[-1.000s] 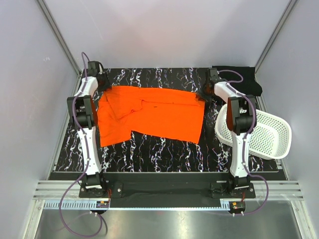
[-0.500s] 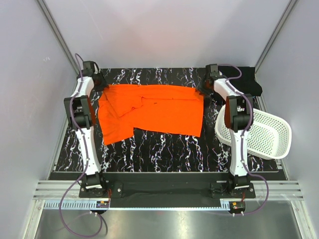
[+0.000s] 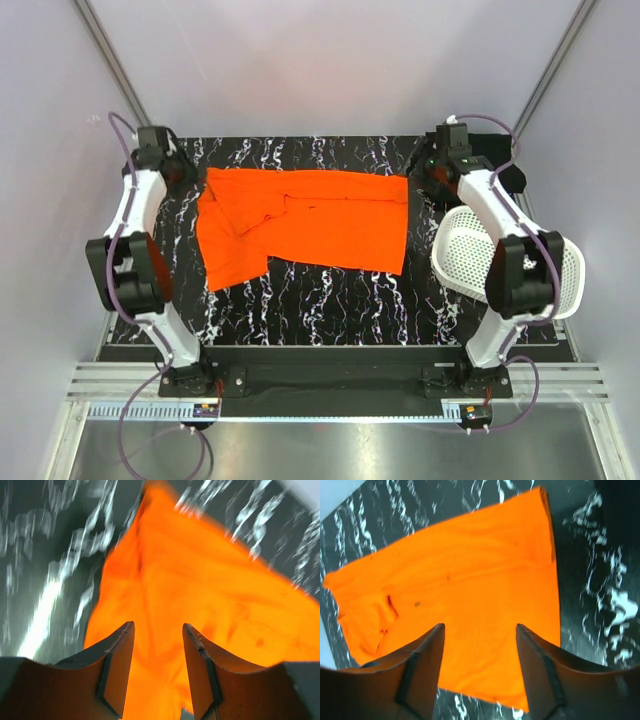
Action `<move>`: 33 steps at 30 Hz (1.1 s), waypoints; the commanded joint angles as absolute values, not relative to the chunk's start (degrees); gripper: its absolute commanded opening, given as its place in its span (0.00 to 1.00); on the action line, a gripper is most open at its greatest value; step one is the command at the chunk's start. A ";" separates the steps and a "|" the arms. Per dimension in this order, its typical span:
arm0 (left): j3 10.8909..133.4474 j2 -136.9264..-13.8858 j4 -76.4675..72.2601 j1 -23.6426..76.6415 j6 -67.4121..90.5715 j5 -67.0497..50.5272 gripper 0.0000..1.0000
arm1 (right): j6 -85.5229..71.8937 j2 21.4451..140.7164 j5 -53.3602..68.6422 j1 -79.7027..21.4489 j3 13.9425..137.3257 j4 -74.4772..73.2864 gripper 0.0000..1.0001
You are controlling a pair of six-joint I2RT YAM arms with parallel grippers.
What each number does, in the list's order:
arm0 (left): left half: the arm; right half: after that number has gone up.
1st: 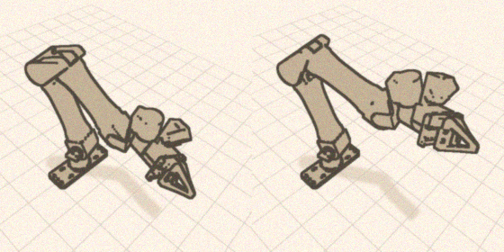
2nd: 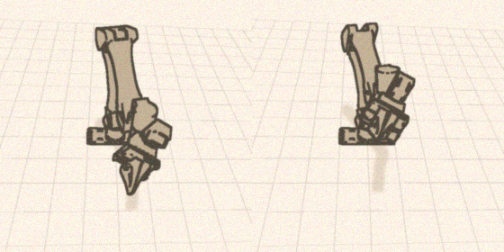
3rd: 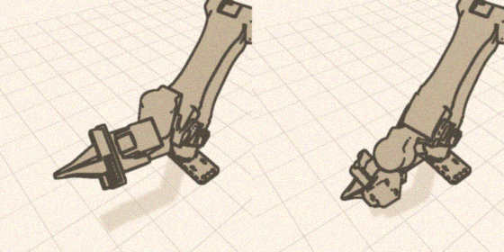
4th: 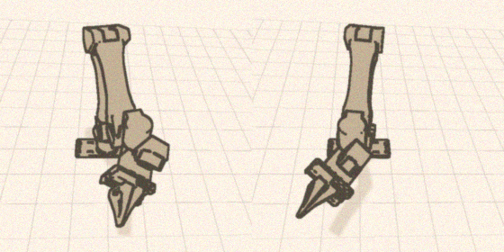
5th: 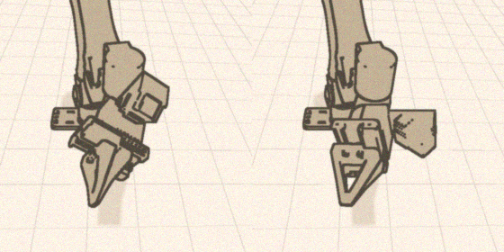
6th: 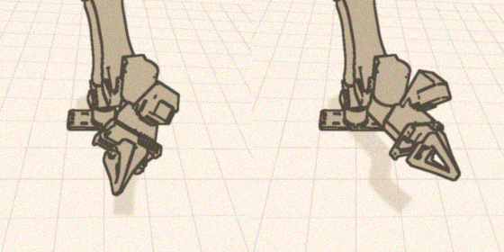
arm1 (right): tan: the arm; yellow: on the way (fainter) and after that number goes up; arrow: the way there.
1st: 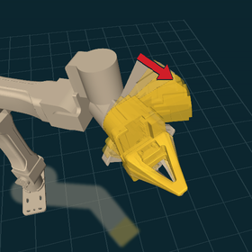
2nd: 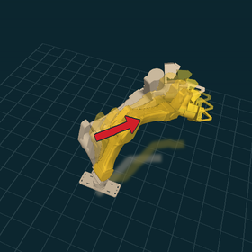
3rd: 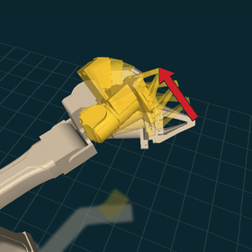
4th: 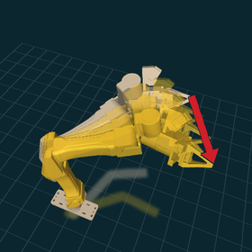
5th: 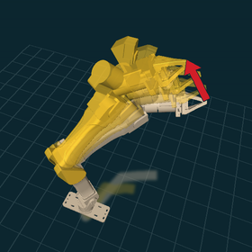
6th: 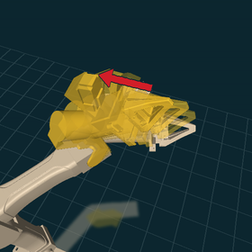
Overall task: Fold and stack the t-shirts
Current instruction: Fold the tshirt
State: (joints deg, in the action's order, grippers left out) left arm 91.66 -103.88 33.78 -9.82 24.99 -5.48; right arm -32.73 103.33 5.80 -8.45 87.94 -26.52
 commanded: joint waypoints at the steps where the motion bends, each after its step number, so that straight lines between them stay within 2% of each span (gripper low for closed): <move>1: 79.83 -96.63 36.48 -10.20 33.12 -0.28 0.46 | -32.87 97.23 8.08 -9.49 82.37 -26.37 0.67; 3: 72.12 -92.48 36.56 -10.11 36.36 3.85 0.45 | -33.22 95.28 8.96 -9.67 79.55 -26.37 0.71; 5: 64.82 -85.98 38.31 -10.11 42.58 8.16 0.39 | -33.31 93.17 9.84 -10.10 77.27 -26.45 0.72; 7: 60.84 -80.79 40.51 -10.11 44.56 7.31 0.36 | -33.57 92.20 10.37 -10.28 76.12 -26.37 0.72; 11: 49.43 -74.28 41.40 -9.58 51.31 10.09 0.38 | -33.75 92.46 12.57 -10.46 74.88 -25.93 0.72; 14: 45.46 -72.42 40.70 -9.58 52.82 12.83 0.39 | -33.14 92.37 12.92 -10.63 74.80 -25.93 0.72; 20: 42.63 -72.68 38.68 -8.44 54.40 11.07 0.34 | -32.87 92.72 12.65 -10.63 74.71 -25.84 0.73; 33: 41.66 -80.68 34.63 -4.40 57.39 11.95 0.33 | -32.43 93.78 11.87 -10.63 74.71 -25.84 0.73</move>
State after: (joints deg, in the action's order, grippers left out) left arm 42.17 -79.83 37.04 -4.69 55.77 9.72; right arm -33.36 94.67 11.66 -10.09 74.54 -26.57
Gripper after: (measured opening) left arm 0.332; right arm 0.725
